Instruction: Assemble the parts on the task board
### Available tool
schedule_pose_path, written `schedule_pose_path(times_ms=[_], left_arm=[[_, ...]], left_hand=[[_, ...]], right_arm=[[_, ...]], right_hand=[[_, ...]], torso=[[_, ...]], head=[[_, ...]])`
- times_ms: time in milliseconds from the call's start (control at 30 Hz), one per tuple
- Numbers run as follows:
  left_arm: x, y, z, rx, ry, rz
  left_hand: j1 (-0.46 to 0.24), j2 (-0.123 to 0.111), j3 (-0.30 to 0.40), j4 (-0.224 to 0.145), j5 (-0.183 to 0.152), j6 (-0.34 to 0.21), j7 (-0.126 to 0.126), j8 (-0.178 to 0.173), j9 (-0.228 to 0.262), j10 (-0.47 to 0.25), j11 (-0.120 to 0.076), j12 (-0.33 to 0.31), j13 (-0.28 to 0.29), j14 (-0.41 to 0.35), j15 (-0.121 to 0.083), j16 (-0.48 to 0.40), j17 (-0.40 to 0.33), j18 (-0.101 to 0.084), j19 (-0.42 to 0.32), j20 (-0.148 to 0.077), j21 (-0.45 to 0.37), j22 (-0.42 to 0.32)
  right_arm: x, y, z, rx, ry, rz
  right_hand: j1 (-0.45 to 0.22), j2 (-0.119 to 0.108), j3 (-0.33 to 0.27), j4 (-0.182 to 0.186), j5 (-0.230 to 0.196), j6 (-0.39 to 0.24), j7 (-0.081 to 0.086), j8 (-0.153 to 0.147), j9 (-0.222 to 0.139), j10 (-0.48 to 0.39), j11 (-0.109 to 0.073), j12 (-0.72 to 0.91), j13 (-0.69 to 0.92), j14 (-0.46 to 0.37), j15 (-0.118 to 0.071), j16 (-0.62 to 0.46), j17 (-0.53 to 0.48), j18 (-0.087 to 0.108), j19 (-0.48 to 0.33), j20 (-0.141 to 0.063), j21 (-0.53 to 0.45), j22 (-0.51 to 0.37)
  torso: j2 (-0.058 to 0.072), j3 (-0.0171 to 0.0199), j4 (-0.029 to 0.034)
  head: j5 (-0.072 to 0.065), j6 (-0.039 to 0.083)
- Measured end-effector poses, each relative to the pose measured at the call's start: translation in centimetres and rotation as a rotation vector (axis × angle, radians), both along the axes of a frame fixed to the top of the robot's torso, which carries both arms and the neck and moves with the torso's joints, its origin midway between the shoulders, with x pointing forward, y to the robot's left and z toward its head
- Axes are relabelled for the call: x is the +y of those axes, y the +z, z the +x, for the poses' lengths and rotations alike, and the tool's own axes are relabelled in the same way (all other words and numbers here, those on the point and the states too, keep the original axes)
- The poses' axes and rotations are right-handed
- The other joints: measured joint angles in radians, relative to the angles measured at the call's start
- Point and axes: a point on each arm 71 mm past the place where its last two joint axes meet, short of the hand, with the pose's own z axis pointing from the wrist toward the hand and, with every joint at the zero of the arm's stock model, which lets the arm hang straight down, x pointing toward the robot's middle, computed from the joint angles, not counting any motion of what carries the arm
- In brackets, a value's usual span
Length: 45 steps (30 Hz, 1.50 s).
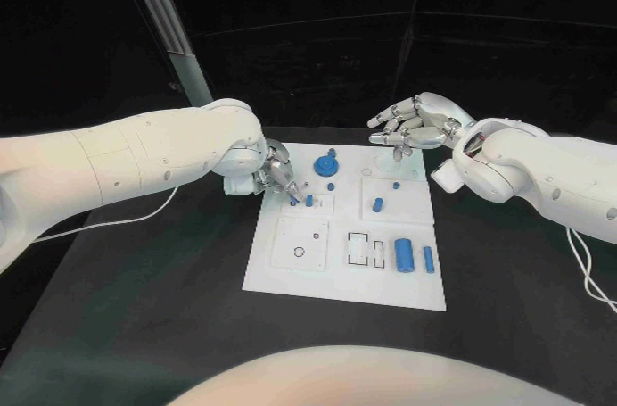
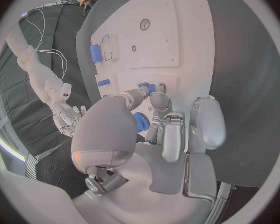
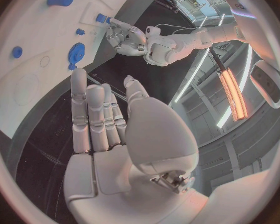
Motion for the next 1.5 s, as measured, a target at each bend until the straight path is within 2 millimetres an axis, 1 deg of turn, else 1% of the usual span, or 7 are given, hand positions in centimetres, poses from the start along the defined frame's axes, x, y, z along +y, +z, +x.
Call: schedule_pose_path(times_ms=[367,500,1000,1367,1500], left_arm=[[-0.41,0.13,0.30,-0.051,-0.017,0.042],[-0.60,0.13,0.31,-0.062,-0.034,0.061],[-0.71,-0.14,0.39,-0.058,-0.084,0.124],[-0.72,-0.20,0.36,-0.054,-0.094,0.133],[-0.78,-0.31,0.31,-0.052,-0.096,0.133]], left_hand=[[0.000,0.000,-0.003,-0.003,0.000,-0.005,0.002,0.011,0.013,-0.002,0.002,0.011,0.015,0.000,0.000,0.000,0.000,0.000,0.000,0.000,0.012,0.000],[0.000,0.000,-0.003,-0.003,-0.003,-0.008,0.001,0.018,0.013,0.002,-0.002,0.015,0.019,0.000,0.000,0.000,0.000,0.000,0.000,0.000,0.012,0.000],[0.000,0.000,-0.006,-0.006,0.000,-0.011,0.004,0.018,0.019,0.002,-0.002,0.019,0.023,0.000,0.000,0.000,0.000,0.000,0.000,0.000,0.017,0.000],[0.000,0.000,-0.006,-0.006,0.000,-0.014,0.007,0.018,0.016,0.002,-0.002,0.019,0.023,0.000,0.000,0.000,0.000,0.000,0.000,0.000,0.017,0.000],[0.000,0.000,-0.006,-0.006,0.000,-0.014,0.007,0.022,0.016,0.002,-0.002,0.019,0.023,0.000,0.000,0.000,0.000,0.000,0.000,0.000,0.017,0.000]], right_arm=[[0.09,0.01,-0.01,-0.001,0.002,0.001],[0.11,0.01,-0.01,-0.001,0.002,0.001],[0.16,0.00,-0.01,-0.001,0.003,0.002],[0.16,-0.01,0.00,-0.001,0.003,0.002],[0.16,-0.01,0.00,-0.001,0.003,0.002]], right_hand=[[0.000,0.000,0.000,0.000,0.000,0.000,0.000,0.000,0.000,0.000,0.000,0.000,0.000,0.000,0.000,0.000,0.000,0.000,0.000,0.000,0.000,0.000],[0.000,0.000,0.000,0.000,0.000,0.000,0.000,0.000,0.000,0.000,0.000,0.000,0.000,0.000,0.000,0.000,0.000,0.000,0.000,0.000,0.000,0.000],[0.000,0.000,0.000,0.000,0.000,0.000,0.000,0.000,0.000,0.000,0.000,0.000,0.000,0.000,0.000,0.000,0.000,0.000,0.000,0.000,0.000,0.000],[0.000,0.000,0.000,0.000,0.000,0.000,0.000,0.000,0.000,0.000,0.000,0.000,0.000,0.000,0.000,0.000,0.000,0.000,0.000,0.000,0.000,0.001],[0.000,0.000,0.000,0.000,0.000,0.000,0.000,0.000,0.000,0.000,0.000,0.000,0.000,0.000,0.000,0.000,0.000,0.000,0.000,0.000,0.000,0.001]], torso=[[0.000,-0.0002,0.0013],[0.000,-0.0007,0.0013],[0.000,-0.0007,0.0013],[0.000,-0.0003,0.0014],[0.000,-0.0003,0.0015]], head=[[0.001,-0.004],[0.001,-0.005],[0.001,-0.008],[0.002,-0.010],[0.002,-0.010]])
